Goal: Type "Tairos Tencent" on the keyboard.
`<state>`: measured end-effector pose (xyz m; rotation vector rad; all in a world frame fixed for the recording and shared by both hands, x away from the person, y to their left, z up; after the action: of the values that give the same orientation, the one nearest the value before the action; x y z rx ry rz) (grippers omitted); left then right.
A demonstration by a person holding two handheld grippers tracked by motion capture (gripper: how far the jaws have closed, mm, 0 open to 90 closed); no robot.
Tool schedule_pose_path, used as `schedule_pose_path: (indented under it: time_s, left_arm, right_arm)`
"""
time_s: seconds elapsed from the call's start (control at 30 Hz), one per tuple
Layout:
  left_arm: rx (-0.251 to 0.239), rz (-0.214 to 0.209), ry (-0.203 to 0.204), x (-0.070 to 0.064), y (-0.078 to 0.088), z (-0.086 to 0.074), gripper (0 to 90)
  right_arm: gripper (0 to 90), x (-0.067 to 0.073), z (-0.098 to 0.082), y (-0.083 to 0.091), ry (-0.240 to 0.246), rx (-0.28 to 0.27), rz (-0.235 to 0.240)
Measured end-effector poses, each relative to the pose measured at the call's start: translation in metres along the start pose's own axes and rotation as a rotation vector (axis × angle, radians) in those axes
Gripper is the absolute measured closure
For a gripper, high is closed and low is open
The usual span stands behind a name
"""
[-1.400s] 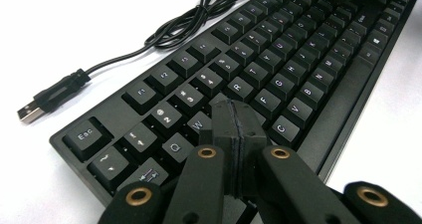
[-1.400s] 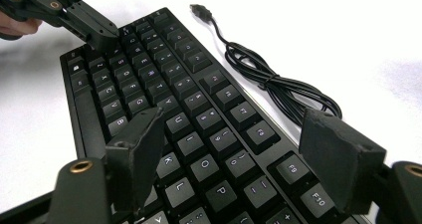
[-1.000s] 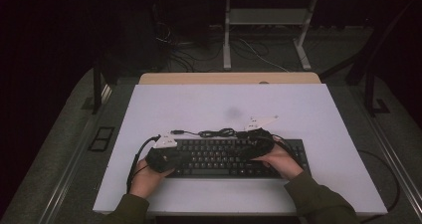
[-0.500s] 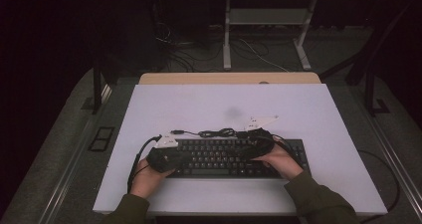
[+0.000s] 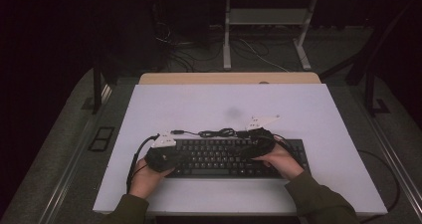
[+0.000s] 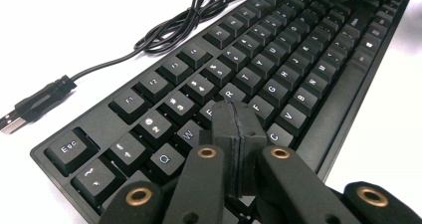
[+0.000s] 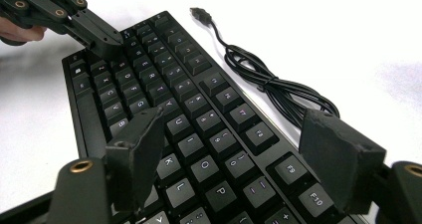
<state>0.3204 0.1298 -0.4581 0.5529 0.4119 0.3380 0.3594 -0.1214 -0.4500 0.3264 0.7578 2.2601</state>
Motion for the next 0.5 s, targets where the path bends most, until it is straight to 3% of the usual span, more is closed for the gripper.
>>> schedule_pose_path:
  time_s: [0.5]
  left_arm:
    - [-0.015,-0.05,-0.018,-0.011,0.001,0.004,88.6]
  right_arm:
    - [25.8,-0.002,0.0,0.002,-0.005,-0.003,-0.001]
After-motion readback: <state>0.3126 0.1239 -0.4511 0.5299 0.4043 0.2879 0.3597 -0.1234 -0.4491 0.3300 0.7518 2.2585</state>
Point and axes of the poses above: each handheld gripper's, and its own axes: y roughly backward along the jaws, z roughly out of its top, x roughly to its left, the point moved 5 cm from there along -y, roughly forward along the jaws, and after that the axes turned 15 degrees about -z, right-handed, at the moved point
